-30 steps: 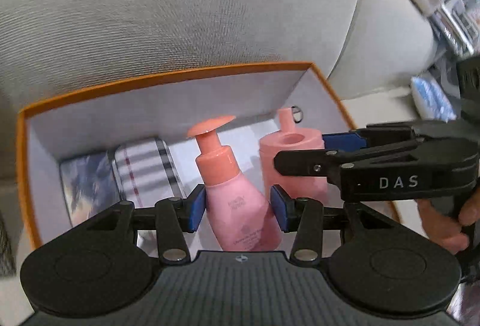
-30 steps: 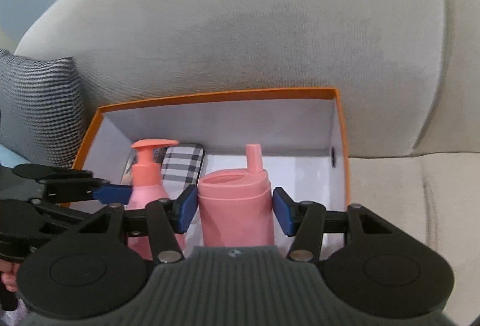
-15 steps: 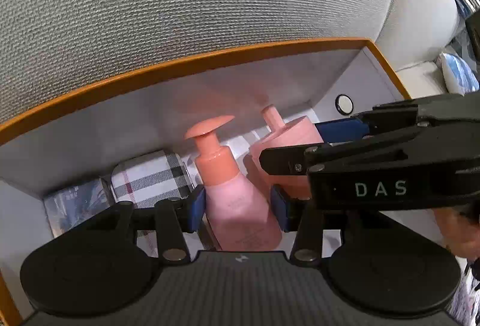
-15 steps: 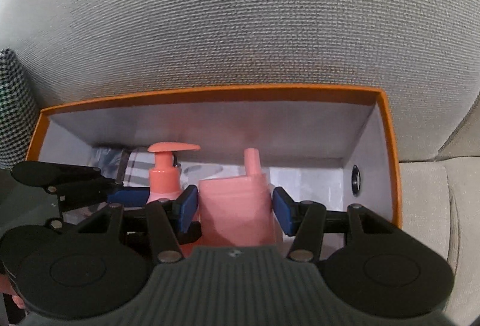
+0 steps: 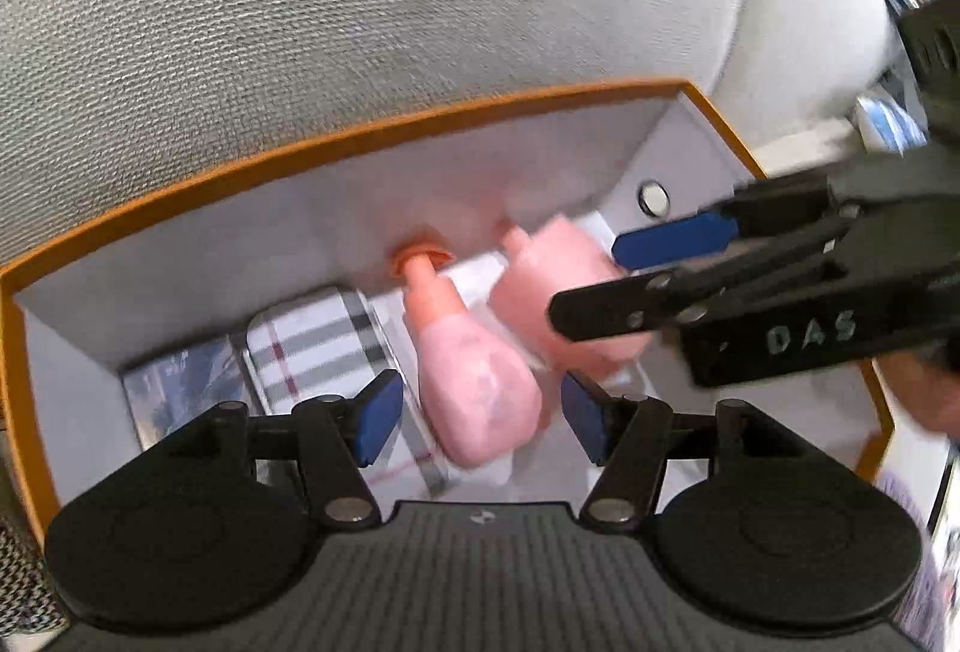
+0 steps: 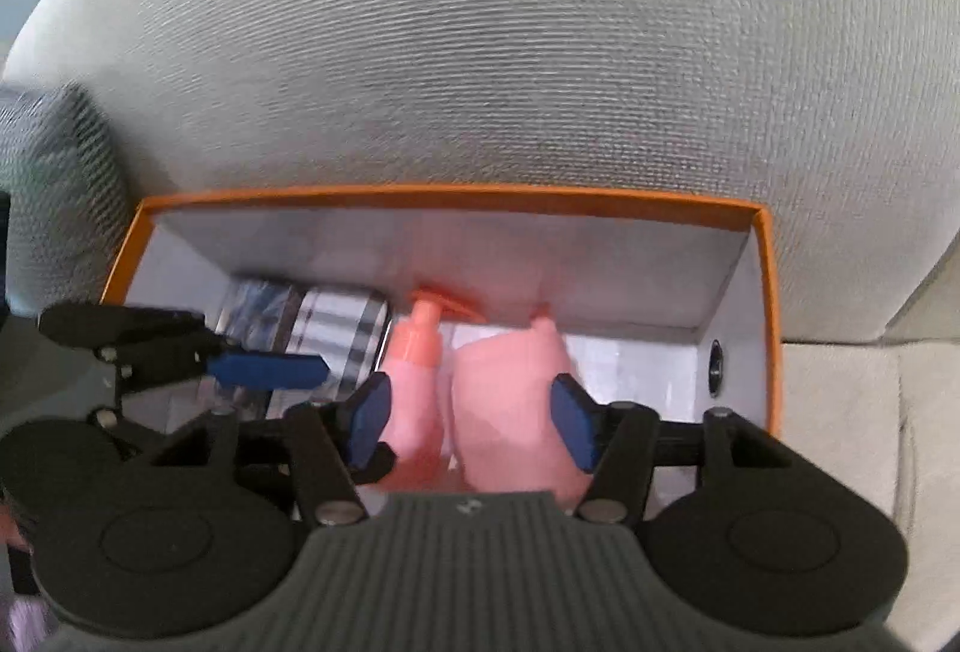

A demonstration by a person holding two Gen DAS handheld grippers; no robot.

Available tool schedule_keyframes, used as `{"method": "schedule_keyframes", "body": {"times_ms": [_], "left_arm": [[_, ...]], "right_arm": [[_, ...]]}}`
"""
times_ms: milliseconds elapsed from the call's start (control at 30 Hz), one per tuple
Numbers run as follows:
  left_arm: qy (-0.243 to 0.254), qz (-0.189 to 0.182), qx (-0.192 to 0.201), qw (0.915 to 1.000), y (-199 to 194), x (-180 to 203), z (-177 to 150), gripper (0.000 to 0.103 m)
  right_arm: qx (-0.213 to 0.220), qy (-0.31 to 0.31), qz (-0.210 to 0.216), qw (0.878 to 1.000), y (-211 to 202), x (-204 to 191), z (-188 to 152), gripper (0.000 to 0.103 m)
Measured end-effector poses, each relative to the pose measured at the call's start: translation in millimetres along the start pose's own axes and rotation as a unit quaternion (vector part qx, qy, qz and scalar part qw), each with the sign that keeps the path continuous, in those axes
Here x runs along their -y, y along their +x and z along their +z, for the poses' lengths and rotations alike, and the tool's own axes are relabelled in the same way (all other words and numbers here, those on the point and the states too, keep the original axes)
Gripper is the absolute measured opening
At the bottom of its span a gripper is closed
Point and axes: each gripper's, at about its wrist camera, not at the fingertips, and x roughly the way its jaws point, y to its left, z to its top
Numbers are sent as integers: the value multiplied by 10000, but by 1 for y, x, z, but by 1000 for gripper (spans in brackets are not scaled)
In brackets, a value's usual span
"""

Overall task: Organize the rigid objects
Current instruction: 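Open both tools to release the pink bottle and cup inside the box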

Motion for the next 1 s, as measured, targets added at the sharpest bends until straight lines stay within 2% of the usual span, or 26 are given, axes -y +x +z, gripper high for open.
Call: {"method": "schedule_keyframes", "body": {"times_ms": [167, 267, 367, 500, 600, 700, 867, 1000], "left_arm": [[241, 139, -117, 9995, 1, 9, -5, 68], [224, 119, -191, 9995, 4, 11, -7, 67], [223, 151, -201, 9994, 6, 11, -7, 65], [204, 193, -210, 9994, 15, 15, -10, 58], [253, 189, -182, 9993, 16, 18, -11, 53], [286, 192, -179, 9992, 20, 19, -12, 53], [306, 198, -196, 9991, 21, 20, -15, 53], [338, 264, -185, 9989, 22, 21, -14, 53]], "right_arm": [[-137, -992, -80, 9949, -11, -11, -13, 55], [-282, -1716, -339, 9842, -13, -22, -21, 55], [-500, -2447, -782, 9651, -8, -28, -26, 59], [-678, -3228, -1126, 9373, 5, -30, -33, 58], [-654, -3649, -1134, 9218, 6, -34, -37, 45], [-737, -3710, -1183, 9181, 15, -33, -36, 46], [-651, -3543, -920, 9283, 19, -30, -37, 44], [-532, -3693, -802, 9243, 20, -36, -42, 39]]}}
